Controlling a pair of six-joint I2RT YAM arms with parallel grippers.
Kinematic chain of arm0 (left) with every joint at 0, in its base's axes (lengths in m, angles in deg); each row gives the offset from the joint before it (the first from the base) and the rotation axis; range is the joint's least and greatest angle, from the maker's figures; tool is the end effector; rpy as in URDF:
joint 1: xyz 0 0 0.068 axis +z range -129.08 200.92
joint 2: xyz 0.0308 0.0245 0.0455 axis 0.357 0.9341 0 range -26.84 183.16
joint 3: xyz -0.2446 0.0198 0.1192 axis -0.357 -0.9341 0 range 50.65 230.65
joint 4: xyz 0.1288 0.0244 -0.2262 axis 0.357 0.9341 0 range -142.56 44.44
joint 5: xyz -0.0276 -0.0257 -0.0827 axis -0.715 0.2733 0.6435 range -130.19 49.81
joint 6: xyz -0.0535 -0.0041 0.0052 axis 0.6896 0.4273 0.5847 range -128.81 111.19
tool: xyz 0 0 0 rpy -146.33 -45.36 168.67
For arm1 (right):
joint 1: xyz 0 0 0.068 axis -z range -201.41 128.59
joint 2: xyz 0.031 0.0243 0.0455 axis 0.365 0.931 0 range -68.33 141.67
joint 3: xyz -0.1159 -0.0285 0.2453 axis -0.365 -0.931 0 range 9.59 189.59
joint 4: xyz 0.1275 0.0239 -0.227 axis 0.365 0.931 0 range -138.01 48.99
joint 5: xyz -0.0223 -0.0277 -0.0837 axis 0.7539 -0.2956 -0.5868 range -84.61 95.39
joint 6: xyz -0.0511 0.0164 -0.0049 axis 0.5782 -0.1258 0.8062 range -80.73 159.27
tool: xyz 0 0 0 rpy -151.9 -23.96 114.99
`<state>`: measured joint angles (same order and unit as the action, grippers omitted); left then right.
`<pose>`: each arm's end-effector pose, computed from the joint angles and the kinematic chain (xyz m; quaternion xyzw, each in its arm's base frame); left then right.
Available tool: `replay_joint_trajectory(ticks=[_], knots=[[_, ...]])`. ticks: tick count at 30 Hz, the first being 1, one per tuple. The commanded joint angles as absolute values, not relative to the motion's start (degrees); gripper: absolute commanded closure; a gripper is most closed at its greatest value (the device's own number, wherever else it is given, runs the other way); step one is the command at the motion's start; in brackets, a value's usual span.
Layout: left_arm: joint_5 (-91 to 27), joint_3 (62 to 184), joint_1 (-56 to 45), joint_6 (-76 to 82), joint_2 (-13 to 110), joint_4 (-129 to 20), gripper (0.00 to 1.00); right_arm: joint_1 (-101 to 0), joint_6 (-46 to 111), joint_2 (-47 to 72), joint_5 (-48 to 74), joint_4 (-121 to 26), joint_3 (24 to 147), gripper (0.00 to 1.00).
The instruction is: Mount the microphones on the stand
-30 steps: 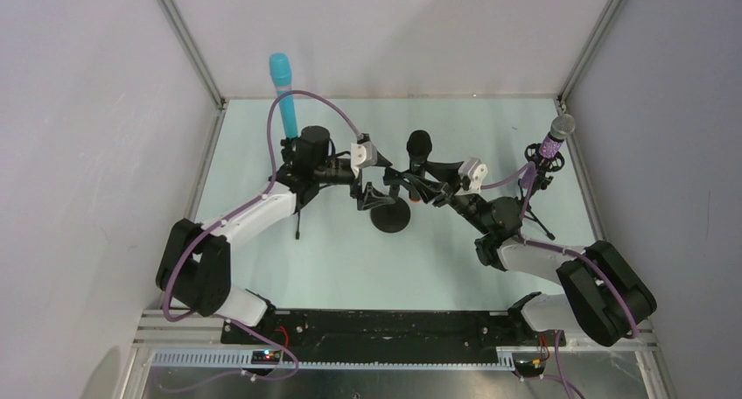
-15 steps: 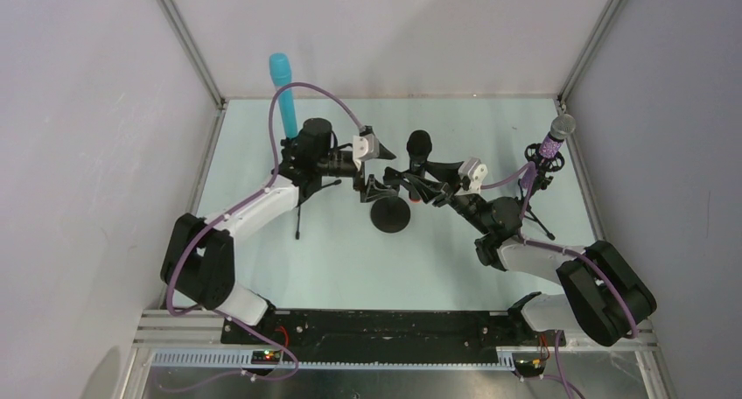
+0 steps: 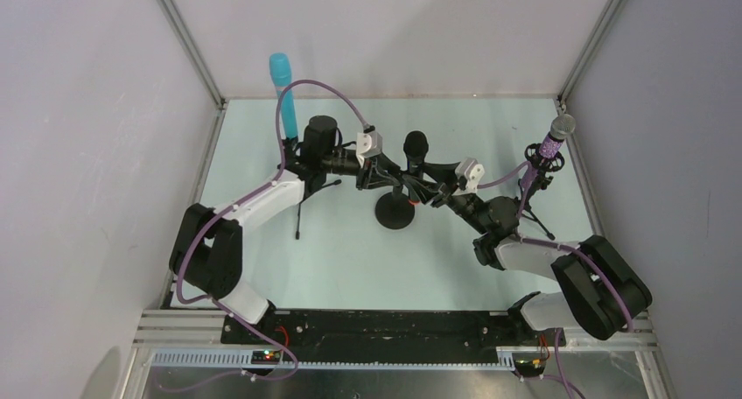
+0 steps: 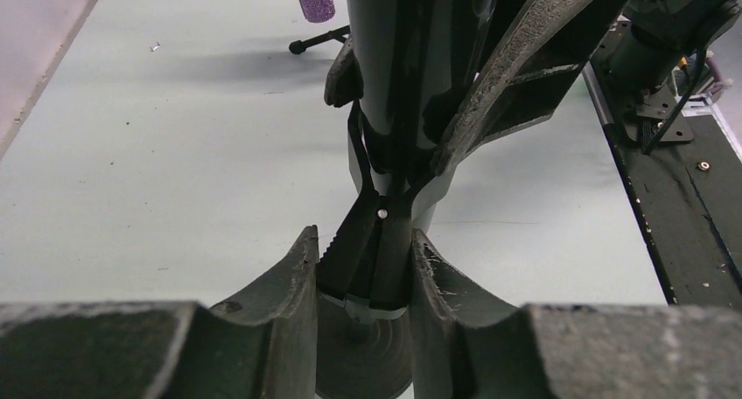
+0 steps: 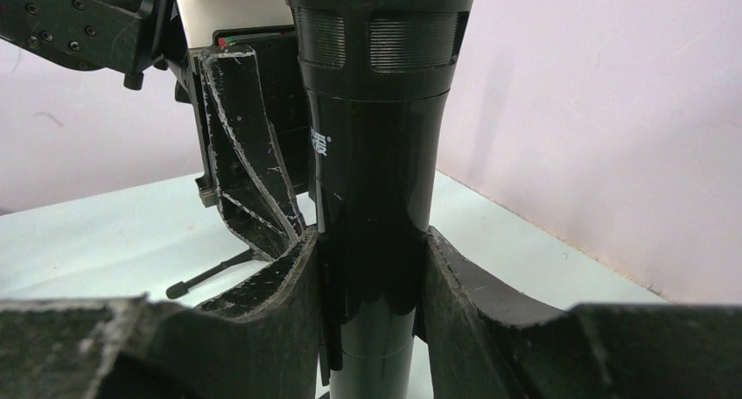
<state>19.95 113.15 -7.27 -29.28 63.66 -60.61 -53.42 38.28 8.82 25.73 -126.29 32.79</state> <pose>0.2966 -0.1940 0.2841 0.5540 0.5273 -0.4428 0.4680 0.2070 0.1439 0.2523 -0.2856 0.4746 0.3267 0.7658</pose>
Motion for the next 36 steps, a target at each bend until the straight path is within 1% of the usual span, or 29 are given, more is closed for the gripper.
replay_joint_trajectory(ticks=[1, 15, 17, 18, 19, 20, 21, 22, 23, 24, 25, 26, 27, 28, 29, 36], knots=[[22.19, 114.4, -7.53, -28.94, 62.95, -61.21, 1.0, -54.54, 39.03, 9.67, 24.6, -130.66, 33.23, 1.0], [21.57, 113.29, -8.17, -28.79, 61.48, -61.19, 1.0, -55.88, 40.94, 12.21, 23.47, -132.13, 33.82, 1.0], [21.38, 113.14, -8.19, -28.88, 61.32, -61.2, 0.97, -55.91, 40.94, 12.38, 23.66, -132.12, 33.85, 1.0], [21.31, 113.03, -8.16, -29.01, 61.21, -61.2, 0.91, -55.9, 40.9, 12.43, 23.85, -132.12, 33.89, 1.0], [21.04, 112.91, -8.17, -29.17, 61.08, -61.23, 0.79, -55.88, 40.82, 12.48, 23.94, -132.12, 33.86, 1.0], [20.93, 112.67, -8.17, -29.32, 60.79, -61.21, 0.73, -55.93, 40.75, 12.58, 24.11, -132.12, 33.85, 1.0], [20.64, 112.51, -8.18, -29.82, 60.57, -61.24, 0.6, -55.94, 40.7, 12.65, 24.16, -132.12, 33.85, 1.0], [20.46, 112.04, -8.22, -30.12, 60.1, -61.25, 0.53, -55.95, 40.62, 12.74, 24.26, -132.12, 33.85, 1.0], [19.82, 111.8, -8.25, -30.81, 59.83, -61.21, 0.41, -55.95, 40.6, 12.77, 24.27, -132.19, 33.85, 1.0], [19.39, 111.34, -8.3, -31.19, 59.29, -61.21, 0.35, -55.91, 40.53, 12.88, 24.4, -132.2, 33.89, 1.0], [18.3, 110.96, -8.34, -31.72, 59.03, -61.23, 0.25, -55.93, 40.52, 12.97, 24.47, -132.14, 33.92, 1.0], [17.71, 110.82, -8.35, -31.86, 58.55, -61.23, 0.2, -55.9, 40.44, 13.12, 24.6, -132.13, 33.95, 1.0], [16.91, 110.61, -8.42, -32.19, 58.09, -61.25, 0.12, -55.93, 40.38, 13.22, 24.66, -132.12, 33.99, 1.0], [16.51, 110.51, -8.43, -32.32, 57.9, -61.26, 0.07, -55.95, 40.3, 13.39, 24.73, -132.14, 34.08, 1.0], [16.37, 110.31, -8.44, -32.75, 57.47, -61.22, 0.02, -55.95, 40.27, 13.56, 24.73, -132.13, 34.14, 1.0], [14.92, 109.74, -8.61, -33.7, 55.91, -61.21, 0.0, -55.99, 39.79, 13.97, 24.8, -132.12, 34.47, 1.0]])
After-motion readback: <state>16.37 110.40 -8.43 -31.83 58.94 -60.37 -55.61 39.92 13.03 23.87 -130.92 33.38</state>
